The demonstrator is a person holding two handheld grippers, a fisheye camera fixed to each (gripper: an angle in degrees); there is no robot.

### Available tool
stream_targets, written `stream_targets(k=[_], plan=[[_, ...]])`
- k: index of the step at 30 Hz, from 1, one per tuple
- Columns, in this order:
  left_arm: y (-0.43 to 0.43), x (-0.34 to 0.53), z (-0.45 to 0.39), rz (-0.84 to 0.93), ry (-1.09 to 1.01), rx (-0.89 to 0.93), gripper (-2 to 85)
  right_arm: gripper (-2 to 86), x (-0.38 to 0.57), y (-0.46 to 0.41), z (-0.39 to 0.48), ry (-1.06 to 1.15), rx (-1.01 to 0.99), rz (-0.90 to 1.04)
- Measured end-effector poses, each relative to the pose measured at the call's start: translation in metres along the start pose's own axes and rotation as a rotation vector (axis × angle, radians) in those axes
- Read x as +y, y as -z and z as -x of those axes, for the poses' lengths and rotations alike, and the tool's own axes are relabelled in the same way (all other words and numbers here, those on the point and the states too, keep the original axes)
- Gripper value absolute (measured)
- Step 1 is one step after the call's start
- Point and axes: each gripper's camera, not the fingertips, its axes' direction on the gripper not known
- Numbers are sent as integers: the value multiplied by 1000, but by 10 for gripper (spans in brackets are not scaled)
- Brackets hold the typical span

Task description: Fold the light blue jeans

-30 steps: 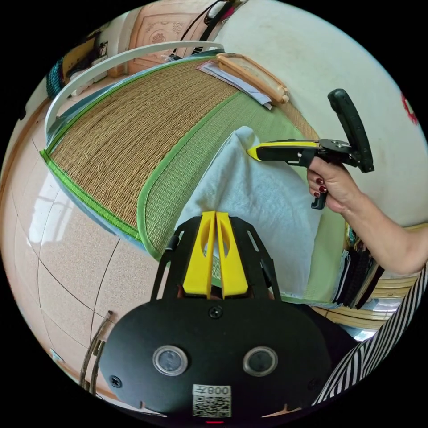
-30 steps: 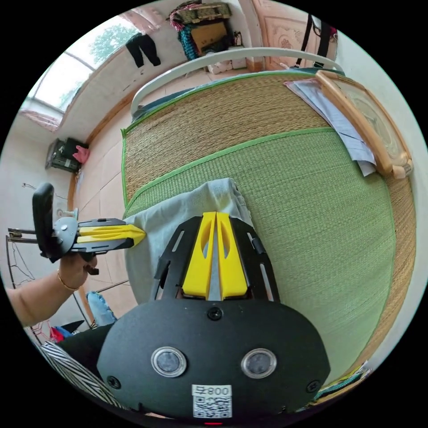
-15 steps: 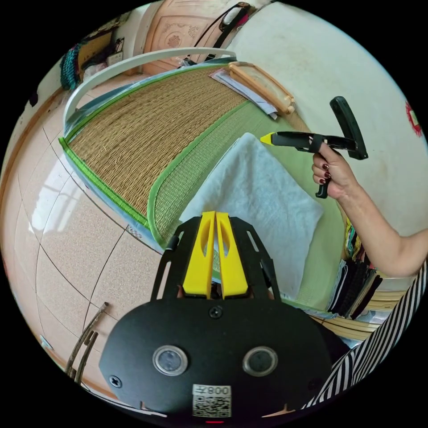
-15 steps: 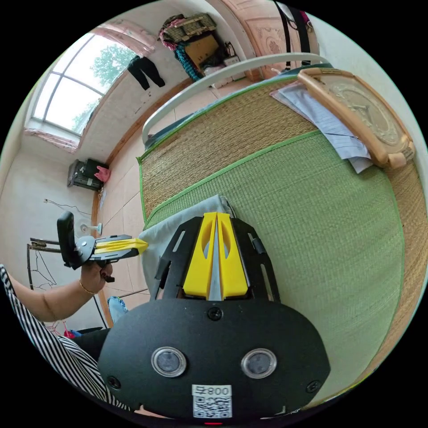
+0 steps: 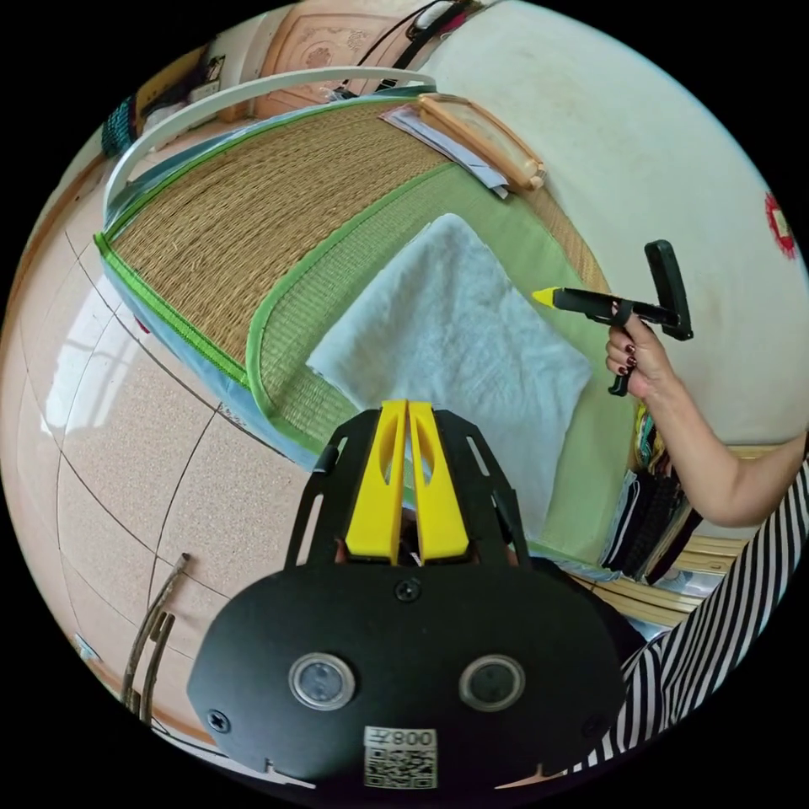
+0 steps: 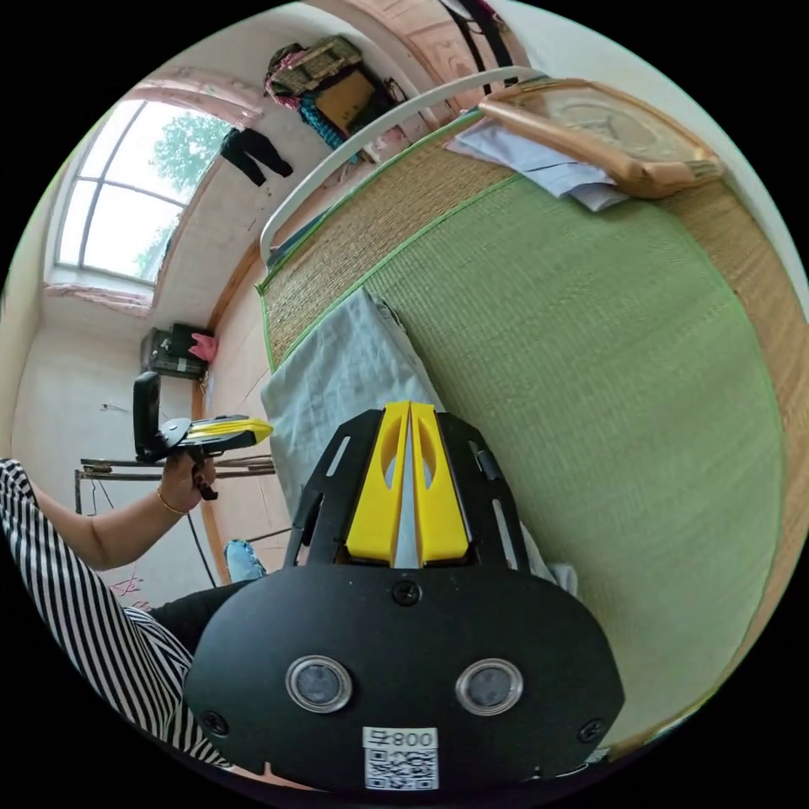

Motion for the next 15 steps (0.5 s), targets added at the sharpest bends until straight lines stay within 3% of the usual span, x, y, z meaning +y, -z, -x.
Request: stream_targets(k=[7, 10, 15], plan=[[-19, 6, -37, 94, -11, 39, 2, 0, 105, 2, -78, -232, 7, -22], [-27, -2, -40, 113, 3, 47, 2, 0, 116, -45, -105, -257, 50, 46], [-15, -2, -48, 123, 58, 95, 3, 0, 113, -71, -133, -294, -50, -17]])
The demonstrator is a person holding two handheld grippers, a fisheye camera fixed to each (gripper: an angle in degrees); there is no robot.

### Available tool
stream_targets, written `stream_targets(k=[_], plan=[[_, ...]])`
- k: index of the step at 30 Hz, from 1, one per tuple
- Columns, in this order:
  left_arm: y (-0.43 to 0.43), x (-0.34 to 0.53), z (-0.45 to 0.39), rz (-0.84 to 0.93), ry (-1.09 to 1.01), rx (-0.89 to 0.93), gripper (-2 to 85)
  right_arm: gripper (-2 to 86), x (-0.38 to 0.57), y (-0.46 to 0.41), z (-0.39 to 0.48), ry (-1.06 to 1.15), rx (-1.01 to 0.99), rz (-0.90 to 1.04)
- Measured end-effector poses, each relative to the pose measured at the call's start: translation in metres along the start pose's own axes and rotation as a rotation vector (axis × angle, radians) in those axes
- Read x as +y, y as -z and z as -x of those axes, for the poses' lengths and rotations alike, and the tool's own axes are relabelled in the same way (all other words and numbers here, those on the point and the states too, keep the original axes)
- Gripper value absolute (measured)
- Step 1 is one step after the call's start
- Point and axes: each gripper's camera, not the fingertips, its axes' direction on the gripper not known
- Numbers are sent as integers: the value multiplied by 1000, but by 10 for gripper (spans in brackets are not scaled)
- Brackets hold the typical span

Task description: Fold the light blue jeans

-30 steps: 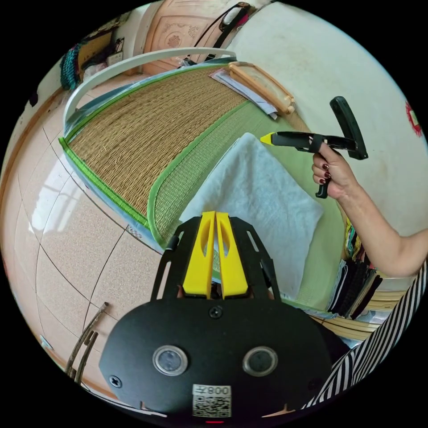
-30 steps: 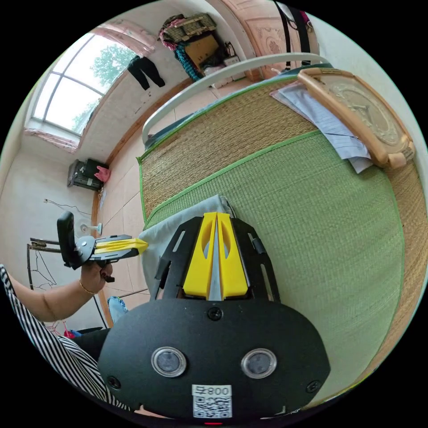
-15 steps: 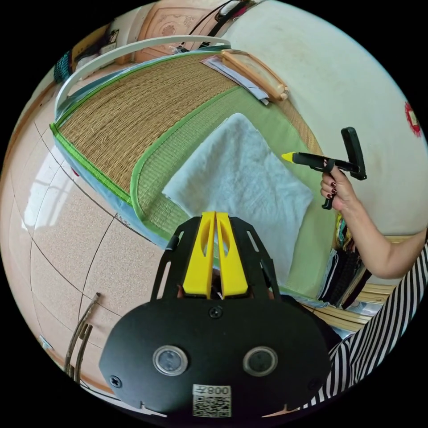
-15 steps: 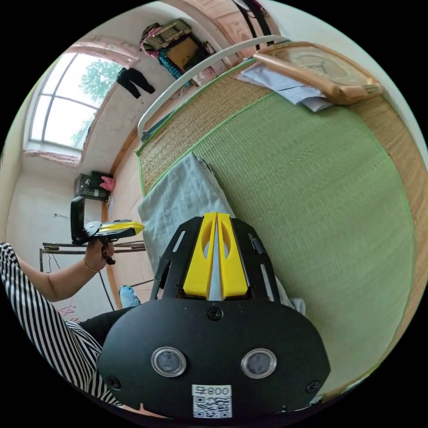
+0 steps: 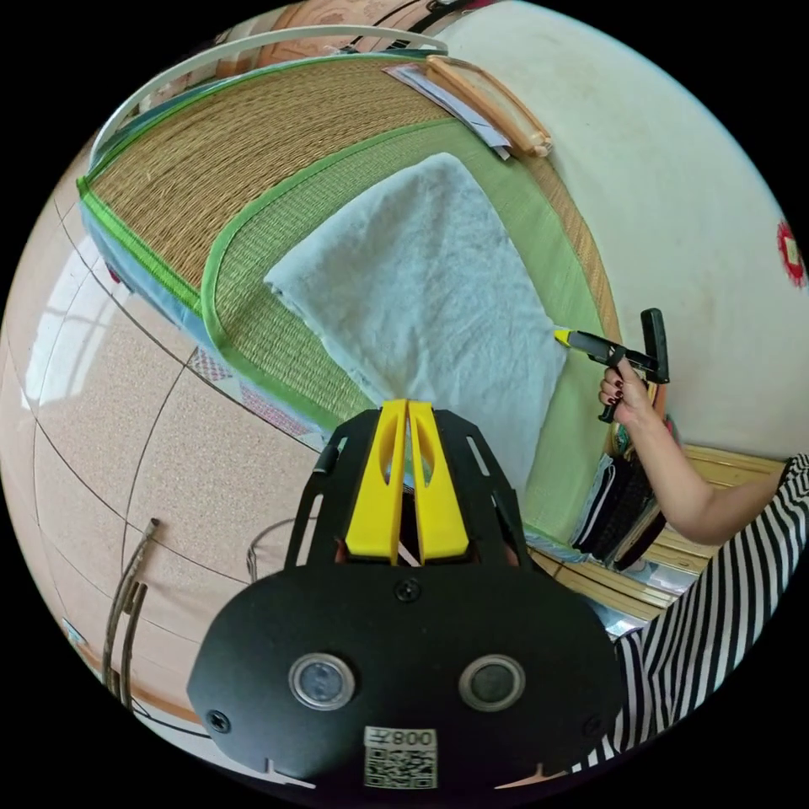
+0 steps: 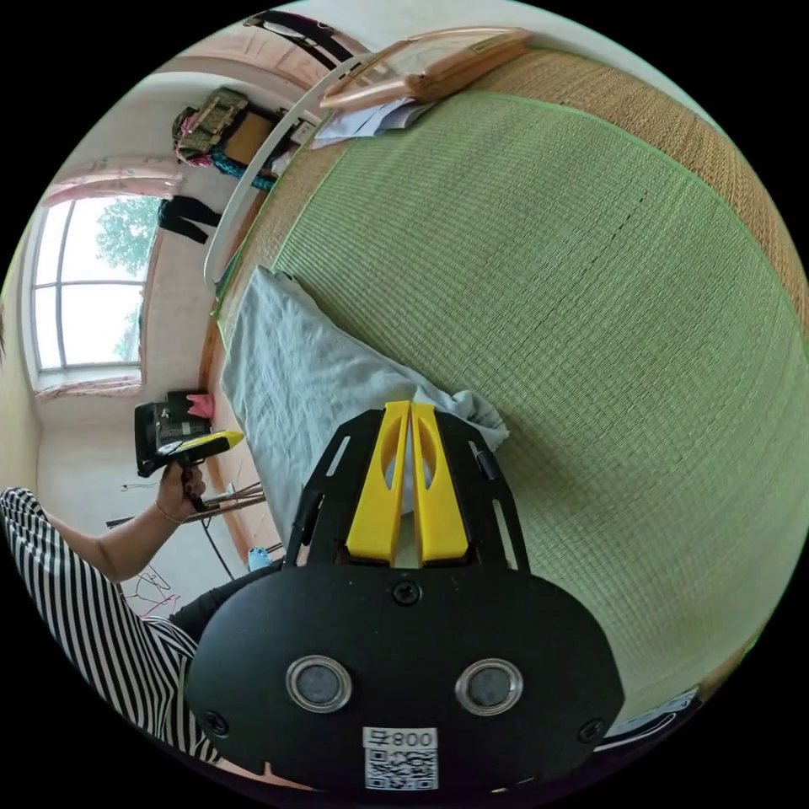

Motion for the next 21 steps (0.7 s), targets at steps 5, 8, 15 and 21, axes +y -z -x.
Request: stream_targets(k=[5, 8, 15, 21], plan=[[-21, 31, -21, 126, 41, 140, 10, 0, 21, -15, -34, -63, -33, -69], [-53, 44, -38, 212, 57, 271, 24, 1, 34, -28, -61, -118, -109, -104], [-105, 49, -70, 317, 91, 460, 62, 11, 69, -68, -91, -175, -224, -99], [-118, 44, -74, 312, 127, 481, 38, 48, 110, -157, -112, -292, -431, 60]])
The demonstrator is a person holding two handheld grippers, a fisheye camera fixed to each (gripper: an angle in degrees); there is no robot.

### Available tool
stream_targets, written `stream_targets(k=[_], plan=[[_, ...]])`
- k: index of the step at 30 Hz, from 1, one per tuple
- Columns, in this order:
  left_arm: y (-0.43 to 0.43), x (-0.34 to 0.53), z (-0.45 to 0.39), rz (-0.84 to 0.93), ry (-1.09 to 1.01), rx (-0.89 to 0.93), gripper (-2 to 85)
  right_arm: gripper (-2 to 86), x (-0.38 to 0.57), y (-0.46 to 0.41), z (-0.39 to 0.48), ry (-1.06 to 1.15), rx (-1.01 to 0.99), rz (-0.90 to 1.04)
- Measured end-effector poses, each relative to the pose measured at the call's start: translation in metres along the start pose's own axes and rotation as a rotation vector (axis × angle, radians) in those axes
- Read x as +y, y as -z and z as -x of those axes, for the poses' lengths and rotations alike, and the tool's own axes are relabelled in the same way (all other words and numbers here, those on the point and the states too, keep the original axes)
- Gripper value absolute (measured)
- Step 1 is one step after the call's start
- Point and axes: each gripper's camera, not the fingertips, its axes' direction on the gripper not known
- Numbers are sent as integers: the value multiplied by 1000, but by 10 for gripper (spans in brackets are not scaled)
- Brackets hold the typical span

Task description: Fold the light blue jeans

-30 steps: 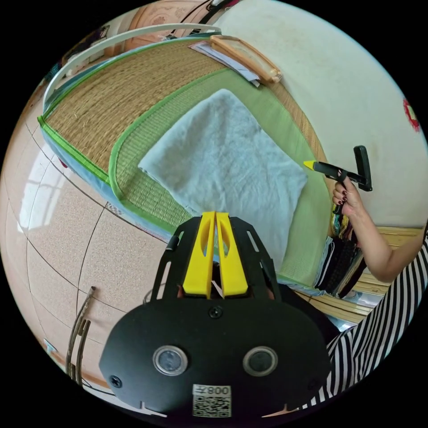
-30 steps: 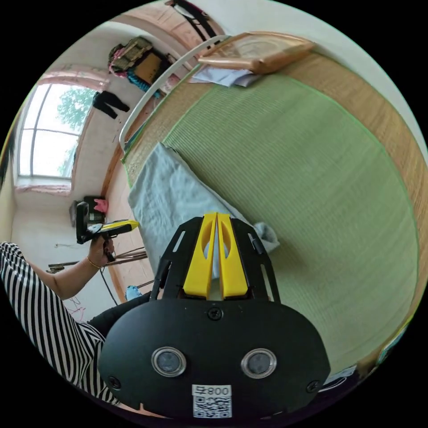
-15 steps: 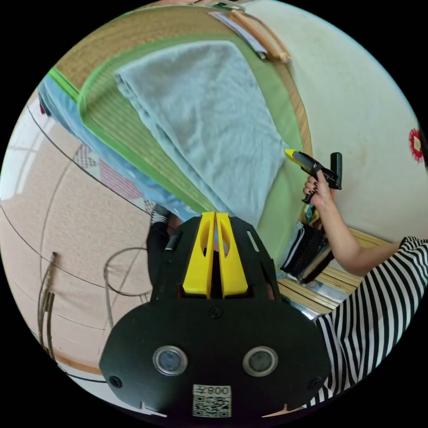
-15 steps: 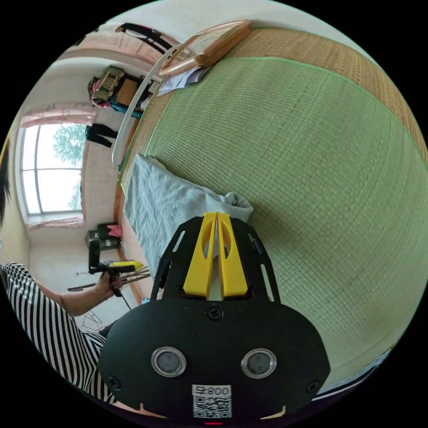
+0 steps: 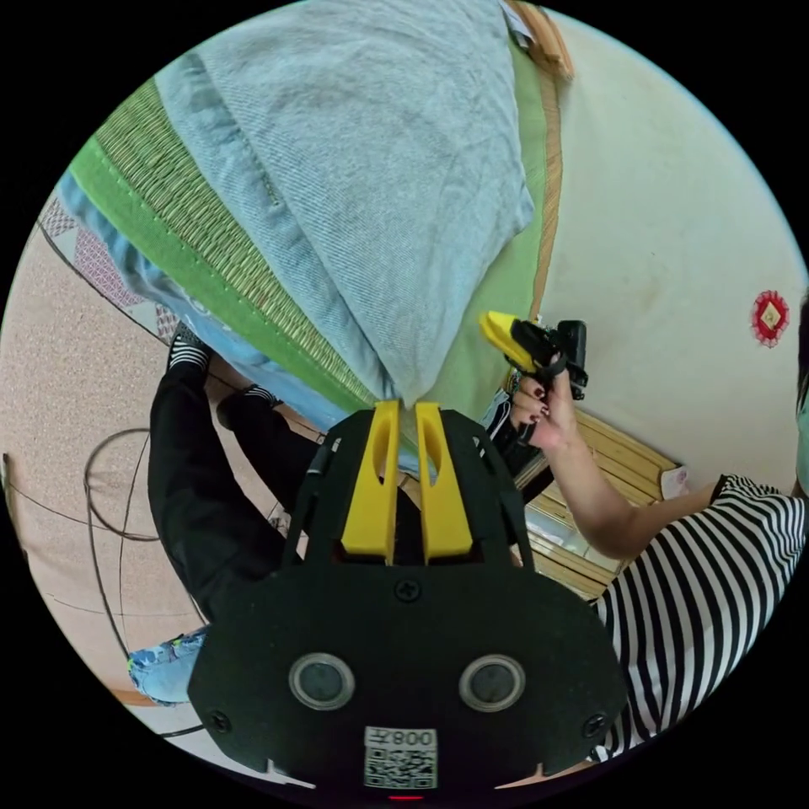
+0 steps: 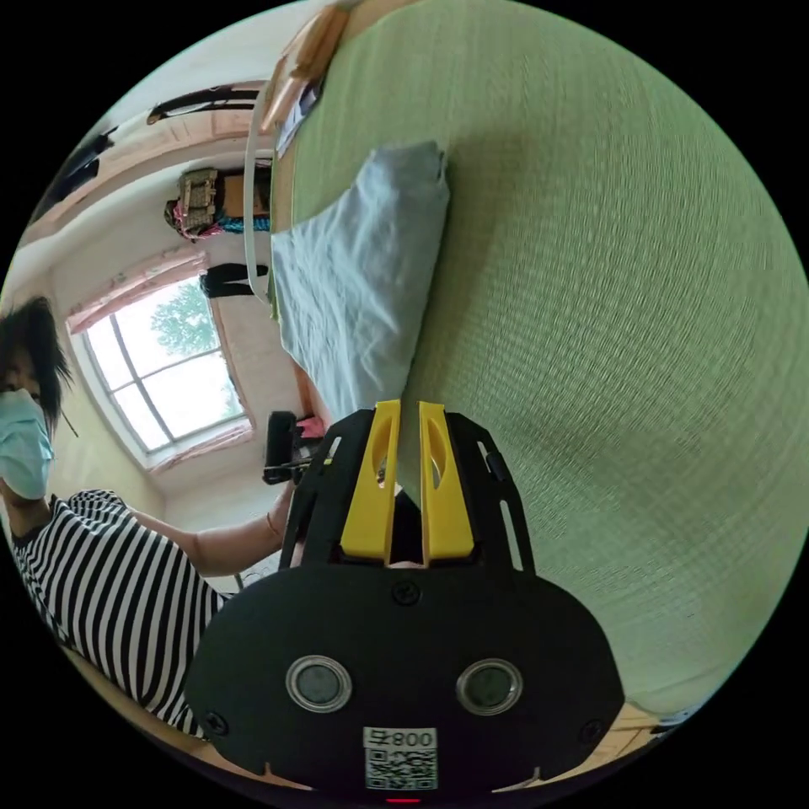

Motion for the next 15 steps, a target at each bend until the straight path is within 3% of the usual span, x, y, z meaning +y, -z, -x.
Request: stream_targets(k=[7, 15], plan=[[5, 3, -5, -3, -27, 30, 22, 97, -6, -87, -33, -24, -189, 148], [16, 9, -12, -1, -73, 40, 18, 109, -27, -142, -56, -59, -351, 128]])
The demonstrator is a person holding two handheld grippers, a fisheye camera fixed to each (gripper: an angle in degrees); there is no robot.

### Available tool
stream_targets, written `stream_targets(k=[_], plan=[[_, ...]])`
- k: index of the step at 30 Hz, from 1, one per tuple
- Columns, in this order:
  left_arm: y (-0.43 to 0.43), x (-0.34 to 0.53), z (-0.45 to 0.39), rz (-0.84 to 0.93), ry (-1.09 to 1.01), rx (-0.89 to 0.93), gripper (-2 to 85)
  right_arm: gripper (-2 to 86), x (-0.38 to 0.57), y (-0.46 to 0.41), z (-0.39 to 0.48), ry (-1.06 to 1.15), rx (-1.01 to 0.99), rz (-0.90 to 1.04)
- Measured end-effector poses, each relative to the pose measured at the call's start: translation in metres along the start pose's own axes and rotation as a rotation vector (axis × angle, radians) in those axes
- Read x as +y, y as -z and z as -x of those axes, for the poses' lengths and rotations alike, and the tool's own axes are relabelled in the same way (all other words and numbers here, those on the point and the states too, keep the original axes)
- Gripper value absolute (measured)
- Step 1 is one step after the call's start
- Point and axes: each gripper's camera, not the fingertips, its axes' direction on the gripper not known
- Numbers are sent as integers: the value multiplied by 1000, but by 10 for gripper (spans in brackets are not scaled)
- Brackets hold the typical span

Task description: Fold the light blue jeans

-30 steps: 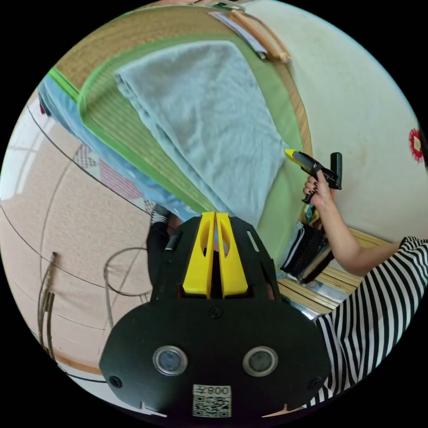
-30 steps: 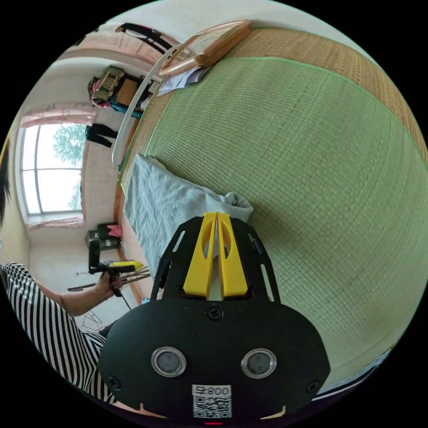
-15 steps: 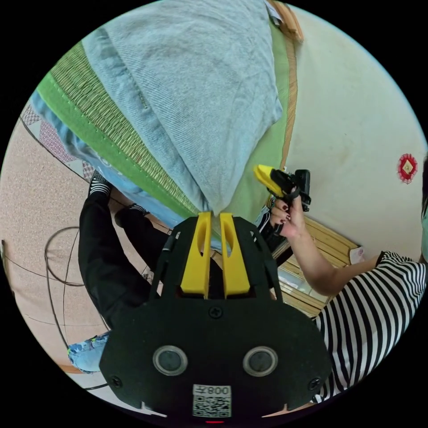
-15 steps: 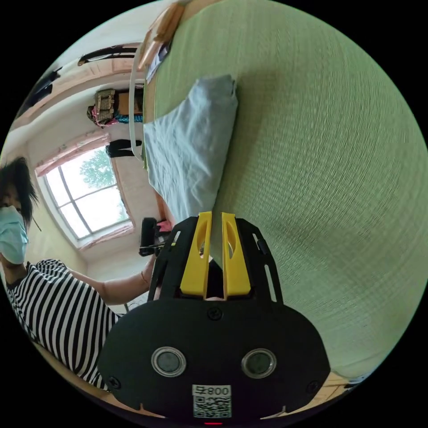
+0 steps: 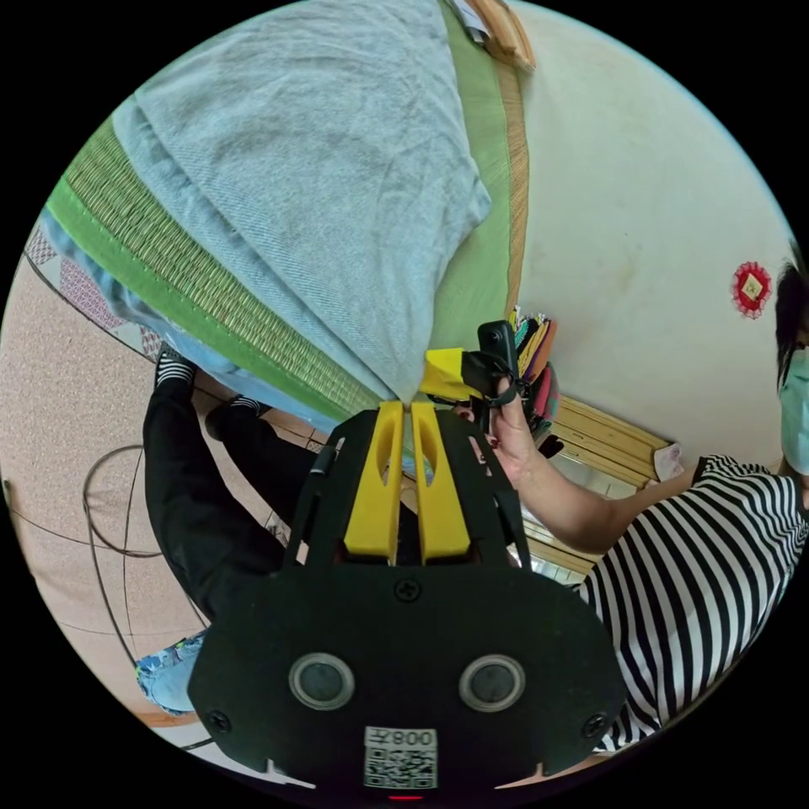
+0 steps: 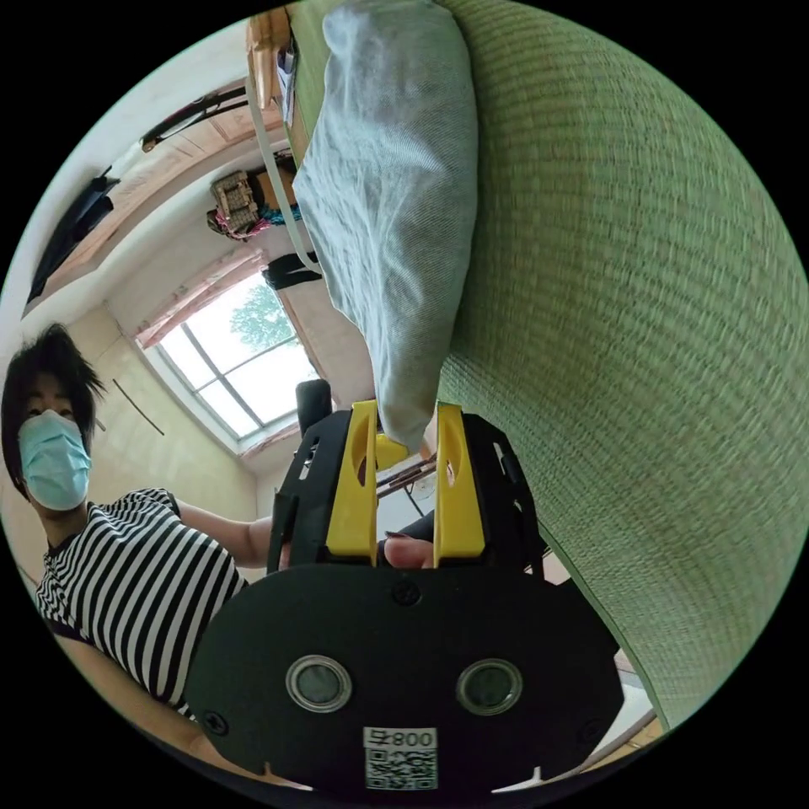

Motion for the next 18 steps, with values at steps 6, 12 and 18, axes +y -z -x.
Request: stream_targets(k=[6, 12, 18], plan=[[8, 4, 0, 0, -25, 4, 20, 84, -25, -31, -26, -27, -78, -12], [33, 21, 14, -31, -31, 78, 25, 50, -40, -40, -39, -24, -142, -22], [81, 43, 58, -188, 115, 236, 46, 25, -62, -43, -21, 45, -175, -29]])
